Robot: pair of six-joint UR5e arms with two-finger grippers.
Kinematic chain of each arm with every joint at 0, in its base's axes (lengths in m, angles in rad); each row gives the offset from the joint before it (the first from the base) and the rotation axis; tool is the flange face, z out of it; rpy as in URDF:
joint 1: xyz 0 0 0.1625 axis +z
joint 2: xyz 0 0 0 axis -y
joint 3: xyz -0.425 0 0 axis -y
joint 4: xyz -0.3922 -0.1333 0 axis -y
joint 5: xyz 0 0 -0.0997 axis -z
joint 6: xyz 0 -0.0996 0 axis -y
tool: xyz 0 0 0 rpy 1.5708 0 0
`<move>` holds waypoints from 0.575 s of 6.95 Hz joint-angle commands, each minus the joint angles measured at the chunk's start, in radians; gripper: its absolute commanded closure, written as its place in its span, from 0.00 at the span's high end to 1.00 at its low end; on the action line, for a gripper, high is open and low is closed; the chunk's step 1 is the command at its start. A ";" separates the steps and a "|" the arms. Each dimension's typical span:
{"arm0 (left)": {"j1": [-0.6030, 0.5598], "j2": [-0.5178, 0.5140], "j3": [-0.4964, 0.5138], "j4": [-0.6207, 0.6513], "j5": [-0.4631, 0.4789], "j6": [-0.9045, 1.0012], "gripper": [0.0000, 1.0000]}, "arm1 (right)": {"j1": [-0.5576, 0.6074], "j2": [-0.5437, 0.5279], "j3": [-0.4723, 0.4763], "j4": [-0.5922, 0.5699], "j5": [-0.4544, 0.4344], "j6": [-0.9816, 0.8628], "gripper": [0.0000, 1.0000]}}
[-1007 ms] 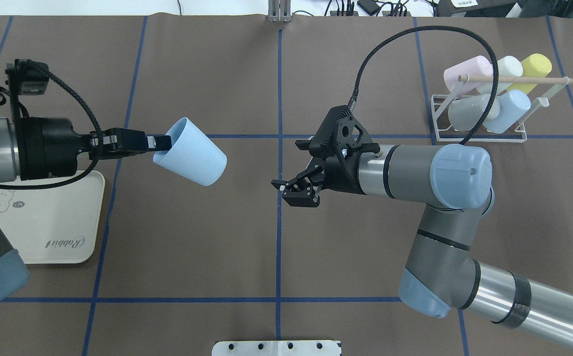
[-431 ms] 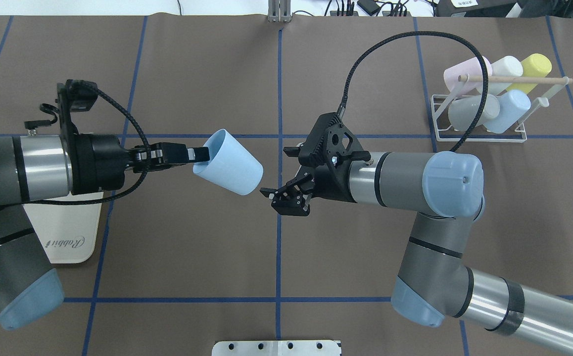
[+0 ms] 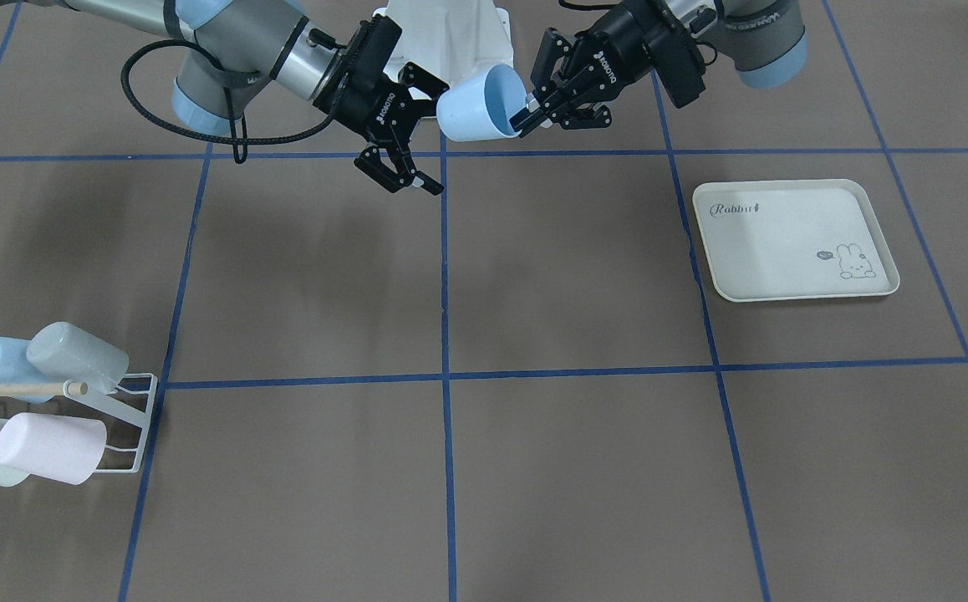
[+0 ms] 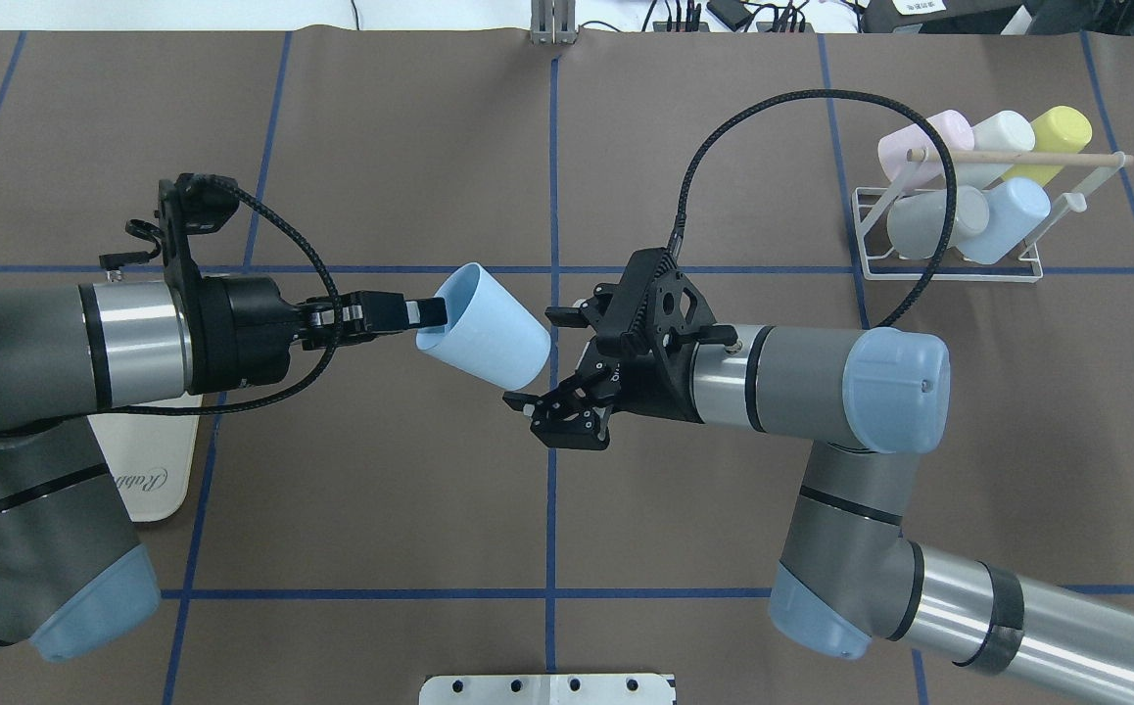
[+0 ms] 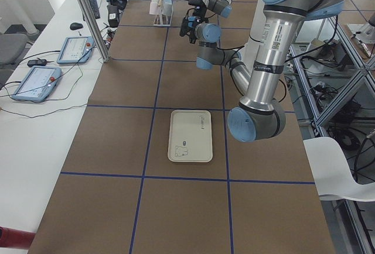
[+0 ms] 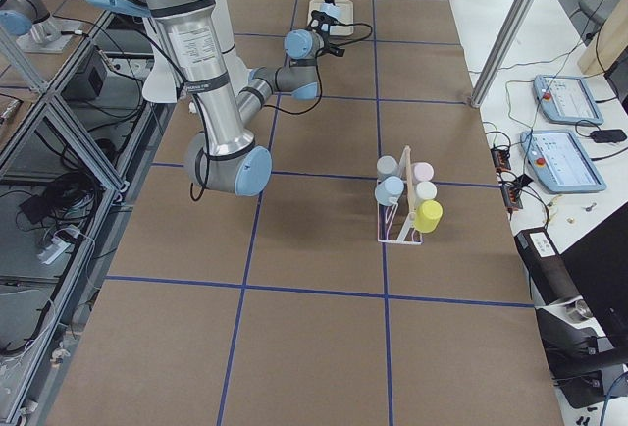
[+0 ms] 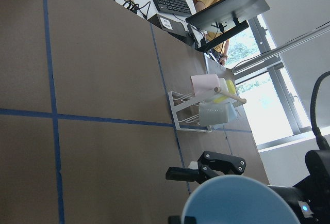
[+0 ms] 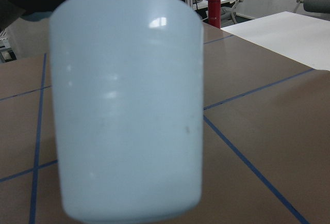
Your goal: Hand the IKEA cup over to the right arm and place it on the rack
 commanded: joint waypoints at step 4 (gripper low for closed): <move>0.016 -0.008 0.048 0.000 0.005 0.001 0.00 | -0.025 0.003 -0.010 0.047 -0.030 -0.005 0.96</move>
